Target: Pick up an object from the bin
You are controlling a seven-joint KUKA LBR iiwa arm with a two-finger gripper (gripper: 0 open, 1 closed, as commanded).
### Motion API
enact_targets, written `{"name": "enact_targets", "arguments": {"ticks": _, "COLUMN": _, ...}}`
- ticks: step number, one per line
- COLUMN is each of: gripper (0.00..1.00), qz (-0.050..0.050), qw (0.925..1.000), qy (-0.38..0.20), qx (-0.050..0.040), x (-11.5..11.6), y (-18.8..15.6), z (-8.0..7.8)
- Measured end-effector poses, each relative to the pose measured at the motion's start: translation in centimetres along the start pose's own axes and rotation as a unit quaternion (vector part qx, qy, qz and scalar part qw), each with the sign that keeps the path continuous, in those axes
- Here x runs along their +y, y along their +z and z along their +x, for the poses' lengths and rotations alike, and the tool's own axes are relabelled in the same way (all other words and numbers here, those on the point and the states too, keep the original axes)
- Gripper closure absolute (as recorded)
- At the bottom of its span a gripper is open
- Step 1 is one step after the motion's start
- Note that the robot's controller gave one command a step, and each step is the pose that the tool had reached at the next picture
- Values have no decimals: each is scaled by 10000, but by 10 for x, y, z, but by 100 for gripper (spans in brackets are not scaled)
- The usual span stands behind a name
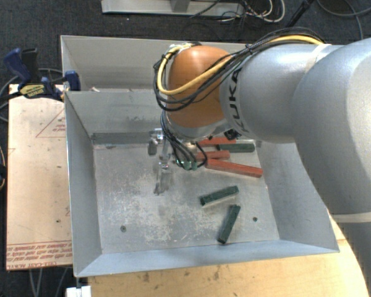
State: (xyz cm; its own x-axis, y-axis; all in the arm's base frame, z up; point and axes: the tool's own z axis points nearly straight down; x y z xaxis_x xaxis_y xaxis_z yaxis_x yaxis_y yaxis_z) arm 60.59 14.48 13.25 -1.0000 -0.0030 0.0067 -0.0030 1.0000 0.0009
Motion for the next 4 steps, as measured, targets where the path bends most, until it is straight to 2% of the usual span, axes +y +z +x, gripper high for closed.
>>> {"name": "enact_targets", "arguments": {"ticks": 1, "gripper": 0, "qz": 19, "qw": 10000, "qy": 28, "qx": -29, "x": -105, "y": 47, "z": -23}}
{"name": "enact_targets", "arguments": {"ticks": 2, "gripper": 0, "qz": -8, "qw": 9999, "qy": 75, "qx": -71, "x": -129, "y": 61, "z": -48}}
{"name": "enact_targets", "arguments": {"ticks": 3, "gripper": 100, "qz": -9, "qw": 9999, "qy": 70, "qx": -103, "x": -128, "y": 57, "z": -50}}
{"name": "enact_targets", "arguments": {"ticks": 4, "gripper": 100, "qz": 2, "qw": 9980, "qy": -624, "qx": -99, "x": -69, "y": 57, "z": -27}}
